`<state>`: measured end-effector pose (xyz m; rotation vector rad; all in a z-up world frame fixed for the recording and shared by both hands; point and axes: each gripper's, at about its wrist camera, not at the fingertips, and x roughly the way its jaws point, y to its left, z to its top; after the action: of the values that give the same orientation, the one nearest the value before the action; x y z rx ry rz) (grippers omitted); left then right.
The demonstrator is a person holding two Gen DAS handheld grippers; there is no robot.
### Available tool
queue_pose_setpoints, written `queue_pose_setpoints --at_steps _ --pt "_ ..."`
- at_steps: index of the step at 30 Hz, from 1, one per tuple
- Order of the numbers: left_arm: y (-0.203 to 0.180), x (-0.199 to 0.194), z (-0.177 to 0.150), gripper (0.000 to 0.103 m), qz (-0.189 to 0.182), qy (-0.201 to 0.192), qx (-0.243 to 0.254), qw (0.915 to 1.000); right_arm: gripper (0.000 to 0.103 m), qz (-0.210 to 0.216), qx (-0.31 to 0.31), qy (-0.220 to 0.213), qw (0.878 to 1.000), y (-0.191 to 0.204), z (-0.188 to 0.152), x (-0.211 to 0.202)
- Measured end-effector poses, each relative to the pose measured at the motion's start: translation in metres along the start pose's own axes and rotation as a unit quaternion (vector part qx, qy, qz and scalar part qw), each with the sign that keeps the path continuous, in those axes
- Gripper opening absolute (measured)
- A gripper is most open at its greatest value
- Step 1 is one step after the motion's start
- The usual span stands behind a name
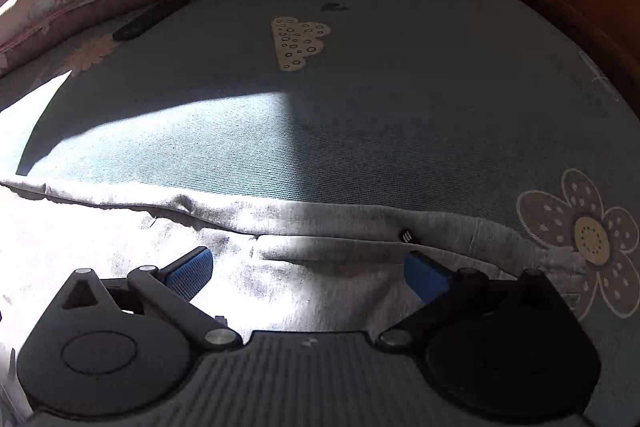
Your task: Fold clothes
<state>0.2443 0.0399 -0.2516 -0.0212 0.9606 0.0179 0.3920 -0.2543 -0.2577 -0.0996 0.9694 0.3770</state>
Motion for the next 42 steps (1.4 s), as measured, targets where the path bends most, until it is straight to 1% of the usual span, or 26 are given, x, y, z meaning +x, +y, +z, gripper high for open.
queue_pose_setpoints --at_steps 2,4,6,8,11,13,16,17,20,23,25,26,27,29,31,32,35,38,41,42 --pt "0.003 0.008 0.008 0.102 -0.015 0.001 0.007 0.9999 0.103 0.015 0.006 0.006 1.000 0.006 -0.010 -0.012" --pt "0.007 0.023 0.012 0.102 -0.033 0.014 0.009 0.9993 0.103 0.026 0.010 0.017 0.999 0.013 -0.020 -0.017" --pt "0.013 0.037 0.013 0.102 -0.037 0.028 -0.002 0.9989 0.103 0.025 0.005 0.020 0.999 0.019 -0.030 -0.016" --pt "0.018 0.045 0.015 0.102 -0.034 0.027 -0.009 0.9990 0.103 0.022 0.005 0.031 0.999 0.026 -0.036 -0.011" --pt "0.031 0.052 0.026 0.102 -0.034 0.018 -0.025 0.9989 0.103 0.021 0.015 0.036 0.999 0.030 -0.039 -0.005" --pt "0.043 0.058 0.034 0.102 -0.029 0.015 -0.045 0.9985 0.103 0.018 0.019 0.034 0.999 0.032 -0.040 -0.003" --pt "0.063 0.062 0.047 0.102 -0.021 0.014 -0.070 0.9972 0.103 0.012 0.018 0.042 0.999 0.032 -0.034 0.001" --pt "0.067 0.058 0.050 0.102 -0.019 0.015 -0.075 0.9969 0.103 0.011 0.017 0.044 0.999 0.034 -0.032 0.001" --pt "0.084 0.033 0.049 0.102 -0.006 0.002 -0.080 0.9967 0.103 0.026 0.012 0.050 0.998 0.038 -0.025 -0.009" --pt "0.115 0.007 0.034 0.102 0.050 -0.014 -0.086 0.9949 0.103 0.034 -0.009 0.043 0.998 0.047 -0.020 -0.024" --pt "0.144 -0.003 0.020 0.102 0.100 -0.029 -0.098 0.9898 0.103 0.037 -0.021 0.037 0.998 0.054 -0.018 -0.031" --pt "0.159 -0.007 0.014 0.102 0.114 -0.042 -0.111 0.9864 0.103 0.038 -0.023 0.036 0.998 0.056 -0.017 -0.032" --pt "0.179 -0.010 0.008 0.102 0.126 -0.054 -0.127 0.9824 0.103 0.041 -0.022 0.035 0.998 0.060 -0.016 -0.031" --pt "0.212 -0.009 -0.001 0.102 0.160 -0.052 -0.170 0.9711 0.103 0.047 -0.019 0.034 0.998 0.066 -0.014 -0.029" --pt "0.241 -0.004 -0.006 0.102 0.167 -0.047 -0.208 0.9627 0.103 0.052 -0.014 0.033 0.998 0.072 -0.013 -0.026" --pt "0.258 -0.001 -0.009 0.102 0.160 -0.043 -0.238 0.9571 0.103 0.055 -0.011 0.034 0.998 0.074 -0.013 -0.024" --pt "0.295 0.010 -0.012 0.102 0.159 -0.035 -0.275 0.9476 0.103 0.060 -0.004 0.039 0.997 0.080 -0.010 -0.020" --pt "0.318 0.017 -0.001 0.102 0.170 -0.033 -0.257 0.9507 0.103 0.063 -0.013 0.039 0.997 0.087 -0.006 -0.019" --pt "0.333 0.013 0.009 0.102 0.173 -0.021 -0.257 0.9505 0.103 0.060 -0.028 0.035 0.997 0.094 -0.002 -0.020" --pt "0.333 0.006 0.010 0.102 0.169 -0.022 -0.258 0.9510 0.103 0.060 -0.031 0.034 0.997 0.096 0.000 -0.020"
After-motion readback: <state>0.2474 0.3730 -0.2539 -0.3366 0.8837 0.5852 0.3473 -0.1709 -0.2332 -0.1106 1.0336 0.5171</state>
